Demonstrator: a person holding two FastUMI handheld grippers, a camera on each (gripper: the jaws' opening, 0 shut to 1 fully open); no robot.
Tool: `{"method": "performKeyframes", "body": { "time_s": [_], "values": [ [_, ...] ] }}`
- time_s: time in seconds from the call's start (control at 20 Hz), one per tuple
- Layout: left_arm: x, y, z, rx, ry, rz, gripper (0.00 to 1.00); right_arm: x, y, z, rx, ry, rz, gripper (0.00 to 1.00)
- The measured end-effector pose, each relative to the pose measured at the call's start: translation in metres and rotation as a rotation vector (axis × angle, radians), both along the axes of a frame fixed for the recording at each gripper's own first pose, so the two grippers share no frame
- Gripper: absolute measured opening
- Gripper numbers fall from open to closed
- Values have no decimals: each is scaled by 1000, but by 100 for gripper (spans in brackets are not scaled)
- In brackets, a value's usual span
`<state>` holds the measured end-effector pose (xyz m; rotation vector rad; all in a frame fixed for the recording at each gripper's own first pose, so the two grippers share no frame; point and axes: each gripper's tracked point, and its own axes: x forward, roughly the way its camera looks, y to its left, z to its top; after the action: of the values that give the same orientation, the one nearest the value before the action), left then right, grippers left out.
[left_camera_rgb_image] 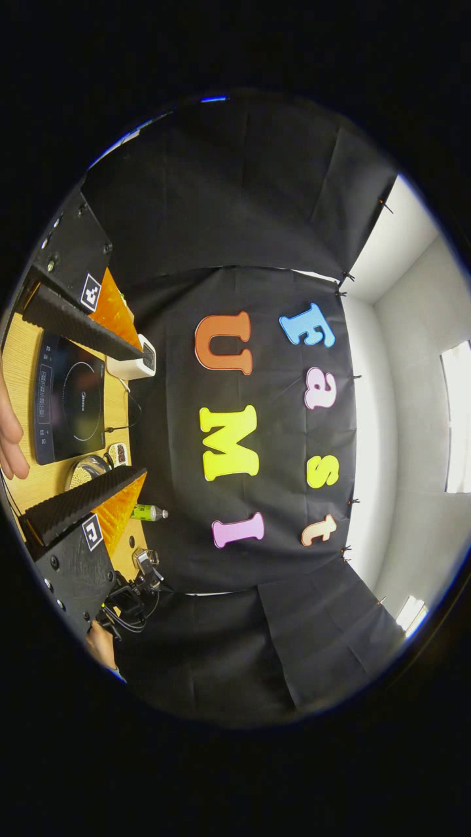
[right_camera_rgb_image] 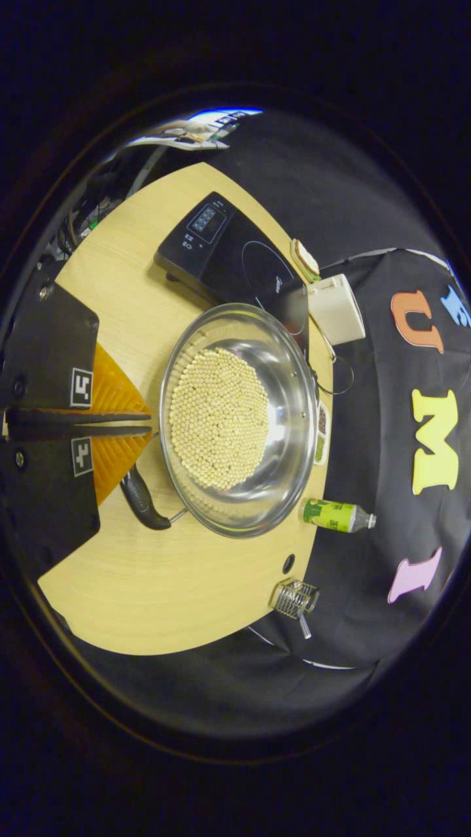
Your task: First push the handle of the pot to place it horizontally, then grasp the pot with both hands and set it on the induction cooktop.
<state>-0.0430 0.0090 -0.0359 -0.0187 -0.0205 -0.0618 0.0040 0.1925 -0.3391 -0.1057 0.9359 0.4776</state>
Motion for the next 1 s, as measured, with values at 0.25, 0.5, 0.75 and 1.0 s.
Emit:
{"method": "performKeyframes", "body": {
  "time_s": [0.25, 0.5, 0.75, 1.0],
  "values": [
    [-1, 8, 1, -27, 3, 17, 96, 10, -11, -3, -14, -11, -10, 0],
    [1, 12, 7, -48, -22, 16, 96, 19, -15, -12, -8, 3, -33, 0],
    [2, 1, 5, -82, -12, -21, 96, 28, -24, -24, 0, 49, -74, 0],
    [3, 1, 7, -71, -17, -23, 96, 37, -31, -22, 13, 63, -102, 4]
  ]
}}
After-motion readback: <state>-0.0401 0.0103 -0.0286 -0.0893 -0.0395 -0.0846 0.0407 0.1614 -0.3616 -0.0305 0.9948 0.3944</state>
